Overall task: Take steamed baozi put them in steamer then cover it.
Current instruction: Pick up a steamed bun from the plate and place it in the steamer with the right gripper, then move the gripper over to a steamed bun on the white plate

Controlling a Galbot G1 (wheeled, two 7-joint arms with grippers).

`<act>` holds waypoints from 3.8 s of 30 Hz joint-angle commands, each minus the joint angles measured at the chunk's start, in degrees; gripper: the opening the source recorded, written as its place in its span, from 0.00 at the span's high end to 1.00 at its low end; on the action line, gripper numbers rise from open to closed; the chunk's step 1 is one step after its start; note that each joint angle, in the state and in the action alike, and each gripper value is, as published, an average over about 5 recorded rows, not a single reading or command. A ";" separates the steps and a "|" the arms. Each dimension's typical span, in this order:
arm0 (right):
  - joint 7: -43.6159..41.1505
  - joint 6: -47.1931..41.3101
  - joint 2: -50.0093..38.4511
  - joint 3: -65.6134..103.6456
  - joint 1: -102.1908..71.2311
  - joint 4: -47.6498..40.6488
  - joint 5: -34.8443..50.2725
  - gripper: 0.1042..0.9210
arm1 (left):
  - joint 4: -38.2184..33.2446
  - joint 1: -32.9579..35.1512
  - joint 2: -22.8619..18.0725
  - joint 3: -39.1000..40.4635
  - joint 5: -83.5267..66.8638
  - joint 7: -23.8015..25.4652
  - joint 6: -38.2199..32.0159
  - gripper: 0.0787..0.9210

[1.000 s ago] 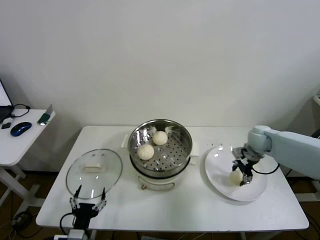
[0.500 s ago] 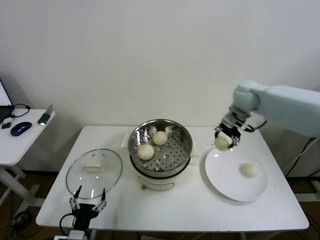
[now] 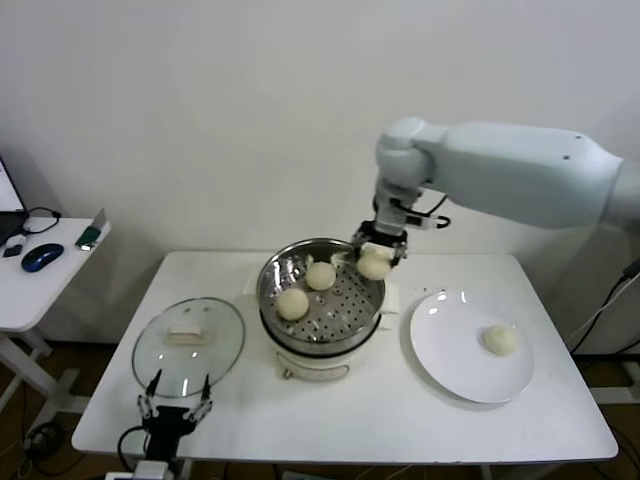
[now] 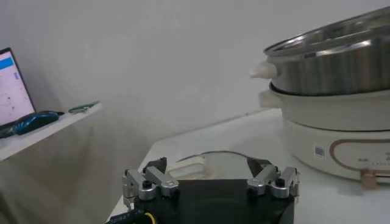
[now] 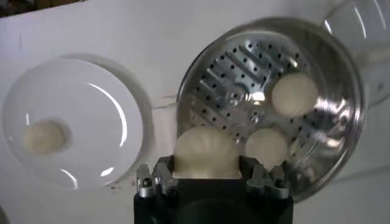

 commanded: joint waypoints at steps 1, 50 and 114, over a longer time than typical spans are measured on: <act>0.19 5.05 10.23 2.55 -6.37 -1.37 -5.94 0.29 | -0.12 0.86 0.23 -0.82 -1.17 -0.02 -0.32 0.12; 12.12 -19.94 -4.96 -10.06 4.03 -5.63 19.66 0.12 | 0.69 0.15 1.67 -0.49 -1.52 -0.20 -0.37 0.12; 4.60 -32.40 -24.53 21.78 -39.36 -29.08 -0.52 0.17 | 1.20 1.73 0.38 -0.74 1.03 -0.48 -0.12 0.12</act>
